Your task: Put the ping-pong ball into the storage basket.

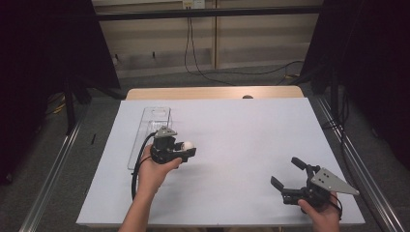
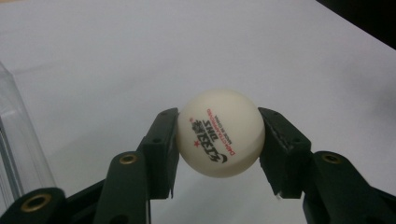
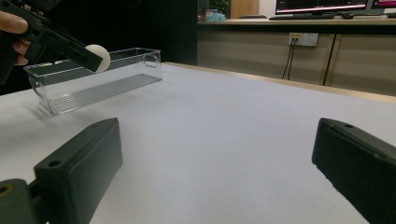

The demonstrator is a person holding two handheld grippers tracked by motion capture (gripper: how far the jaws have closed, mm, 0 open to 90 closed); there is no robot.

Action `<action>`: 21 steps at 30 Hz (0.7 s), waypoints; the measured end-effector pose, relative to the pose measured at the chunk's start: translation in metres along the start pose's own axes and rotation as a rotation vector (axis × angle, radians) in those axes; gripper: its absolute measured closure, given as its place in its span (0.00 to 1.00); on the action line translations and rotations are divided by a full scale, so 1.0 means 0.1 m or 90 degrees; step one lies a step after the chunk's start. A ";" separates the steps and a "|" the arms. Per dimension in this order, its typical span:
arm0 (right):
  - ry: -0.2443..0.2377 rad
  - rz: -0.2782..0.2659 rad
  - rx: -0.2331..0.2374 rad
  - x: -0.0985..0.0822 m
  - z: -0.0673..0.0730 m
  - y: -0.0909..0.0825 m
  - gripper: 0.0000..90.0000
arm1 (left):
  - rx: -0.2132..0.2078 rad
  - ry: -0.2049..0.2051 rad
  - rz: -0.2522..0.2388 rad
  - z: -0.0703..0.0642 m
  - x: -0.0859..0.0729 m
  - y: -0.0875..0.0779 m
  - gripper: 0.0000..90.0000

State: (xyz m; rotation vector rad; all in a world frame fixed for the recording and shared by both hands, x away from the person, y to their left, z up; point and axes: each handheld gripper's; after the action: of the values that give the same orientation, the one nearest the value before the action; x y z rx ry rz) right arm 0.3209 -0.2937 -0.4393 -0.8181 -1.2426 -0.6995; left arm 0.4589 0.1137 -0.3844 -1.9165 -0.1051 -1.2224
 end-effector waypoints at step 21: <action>-0.003 0.001 0.002 0.00 0.00 0.01 0.01 | 0.010 -0.021 -0.011 0.08 -0.09 -0.07 0.57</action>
State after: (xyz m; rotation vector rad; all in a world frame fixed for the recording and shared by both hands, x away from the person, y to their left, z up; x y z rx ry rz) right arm 0.3215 -0.2933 -0.4391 -0.8185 -1.2464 -0.6944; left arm 0.4565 0.1267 -0.3891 -1.9259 -0.1486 -1.1971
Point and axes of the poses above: each handheld gripper's, and its own axes: y roughly forward along the jaws, x roughly out of its top, z roughly to its left, and after that the axes turned 3 degrees about y, right-handed
